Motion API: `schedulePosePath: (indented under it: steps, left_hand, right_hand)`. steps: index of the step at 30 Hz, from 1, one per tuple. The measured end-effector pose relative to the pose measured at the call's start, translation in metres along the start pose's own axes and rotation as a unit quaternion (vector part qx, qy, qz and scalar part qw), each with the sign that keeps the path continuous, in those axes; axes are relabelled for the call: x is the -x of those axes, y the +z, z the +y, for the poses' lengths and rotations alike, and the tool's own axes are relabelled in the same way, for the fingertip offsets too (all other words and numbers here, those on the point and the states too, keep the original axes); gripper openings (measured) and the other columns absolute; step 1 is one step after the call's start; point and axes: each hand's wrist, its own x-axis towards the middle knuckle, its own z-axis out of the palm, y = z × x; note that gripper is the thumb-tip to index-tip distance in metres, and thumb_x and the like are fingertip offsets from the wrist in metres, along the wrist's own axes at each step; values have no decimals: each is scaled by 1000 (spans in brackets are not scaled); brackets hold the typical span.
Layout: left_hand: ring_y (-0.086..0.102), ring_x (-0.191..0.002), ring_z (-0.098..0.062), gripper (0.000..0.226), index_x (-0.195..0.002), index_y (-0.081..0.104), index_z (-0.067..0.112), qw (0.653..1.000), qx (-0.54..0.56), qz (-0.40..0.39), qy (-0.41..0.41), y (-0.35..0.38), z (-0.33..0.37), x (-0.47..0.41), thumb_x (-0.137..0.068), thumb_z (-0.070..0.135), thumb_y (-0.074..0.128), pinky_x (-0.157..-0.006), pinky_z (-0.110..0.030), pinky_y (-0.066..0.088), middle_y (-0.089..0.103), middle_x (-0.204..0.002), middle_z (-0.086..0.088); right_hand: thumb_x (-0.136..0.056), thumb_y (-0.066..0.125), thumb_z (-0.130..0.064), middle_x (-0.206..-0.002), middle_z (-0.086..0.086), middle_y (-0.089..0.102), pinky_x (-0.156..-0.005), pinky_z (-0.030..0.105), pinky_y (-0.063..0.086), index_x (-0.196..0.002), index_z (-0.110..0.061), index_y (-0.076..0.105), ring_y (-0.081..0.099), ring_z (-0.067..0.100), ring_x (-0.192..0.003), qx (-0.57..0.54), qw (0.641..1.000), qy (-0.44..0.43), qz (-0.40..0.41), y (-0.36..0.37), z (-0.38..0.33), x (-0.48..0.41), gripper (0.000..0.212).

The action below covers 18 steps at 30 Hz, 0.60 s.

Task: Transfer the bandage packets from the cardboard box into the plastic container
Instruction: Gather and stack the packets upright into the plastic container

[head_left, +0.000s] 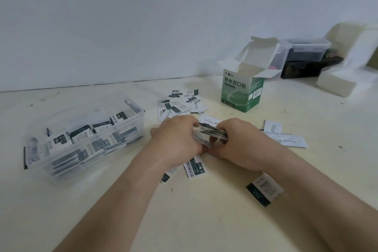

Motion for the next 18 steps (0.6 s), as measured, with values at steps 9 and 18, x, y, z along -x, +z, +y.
schedulePosePath:
  steps: [9,18]
  left_hand:
    - [59,-78,-10,14,-72,63,32,972,138,186,37,-6,1,8,-81,35,73,-59,-20,42,58,-89,11]
    - [56,-74,-6,27,-97,69,34,954,193,125,192,-1,23,24,-71,31,76,-70,-18,51,56,-82,9]
  right_hand:
    - [-95,55,-36,-65,2,45,-46,24,32,-90,-4,56,41,14,-49,-284,951,31,122,-5,9,-6,33]
    - [-94,57,-35,-66,8,54,-53,26,37,-74,-11,61,49,17,-56,-671,728,136,-37,-5,-11,-1,31]
